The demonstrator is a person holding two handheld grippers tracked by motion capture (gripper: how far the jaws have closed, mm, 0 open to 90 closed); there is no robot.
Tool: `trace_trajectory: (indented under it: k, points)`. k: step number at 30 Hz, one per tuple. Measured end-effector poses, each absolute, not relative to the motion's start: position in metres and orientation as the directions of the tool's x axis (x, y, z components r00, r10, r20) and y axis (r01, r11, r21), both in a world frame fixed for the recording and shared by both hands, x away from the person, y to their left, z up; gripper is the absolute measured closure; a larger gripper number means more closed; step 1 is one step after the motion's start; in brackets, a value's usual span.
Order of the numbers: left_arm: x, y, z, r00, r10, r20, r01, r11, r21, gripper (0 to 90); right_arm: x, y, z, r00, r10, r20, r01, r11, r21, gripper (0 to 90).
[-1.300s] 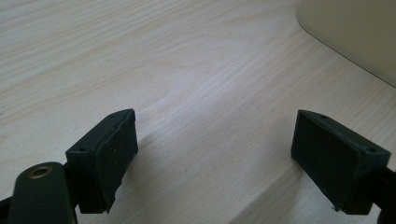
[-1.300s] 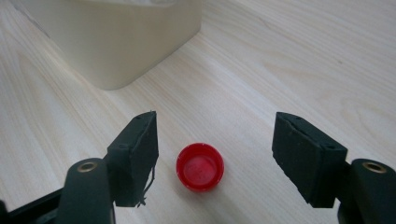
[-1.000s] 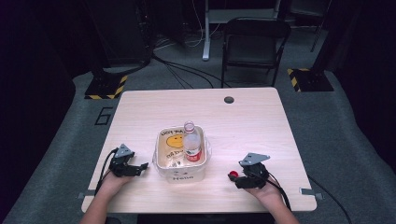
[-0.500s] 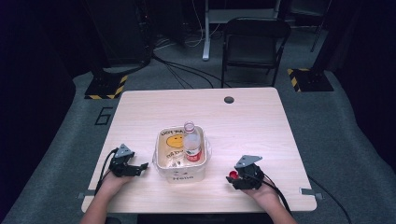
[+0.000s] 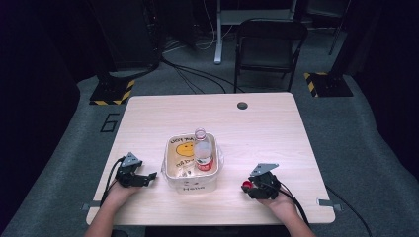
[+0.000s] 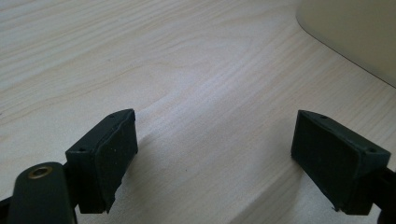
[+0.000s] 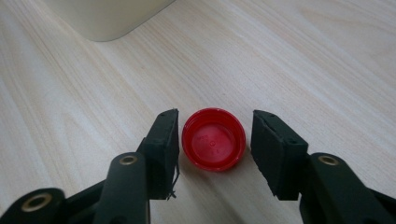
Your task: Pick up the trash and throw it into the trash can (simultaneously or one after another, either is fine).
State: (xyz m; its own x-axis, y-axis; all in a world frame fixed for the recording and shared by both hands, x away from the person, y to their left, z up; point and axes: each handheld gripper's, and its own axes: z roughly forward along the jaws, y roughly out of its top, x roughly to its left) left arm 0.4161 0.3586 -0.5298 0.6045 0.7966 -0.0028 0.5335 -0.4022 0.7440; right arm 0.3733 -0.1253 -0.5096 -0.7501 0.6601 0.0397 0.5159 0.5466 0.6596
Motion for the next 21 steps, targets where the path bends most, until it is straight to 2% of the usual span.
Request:
trace_trajectory:
  k: [3,21]
  points:
    - [0.416,0.359,-0.530,0.605,0.797,-0.003,0.533,-0.402,0.744,14.4,0.374,-0.125,-0.510,-0.752,0.658,0.044,0.519,0.548,0.656,57.2]
    - [0.416,0.359,-0.530,0.605,0.797,-0.002,0.533,-0.402,0.744,14.4,0.368,-0.122,-0.496,-0.755,0.654,0.047,0.502,0.532,0.682,57.5]
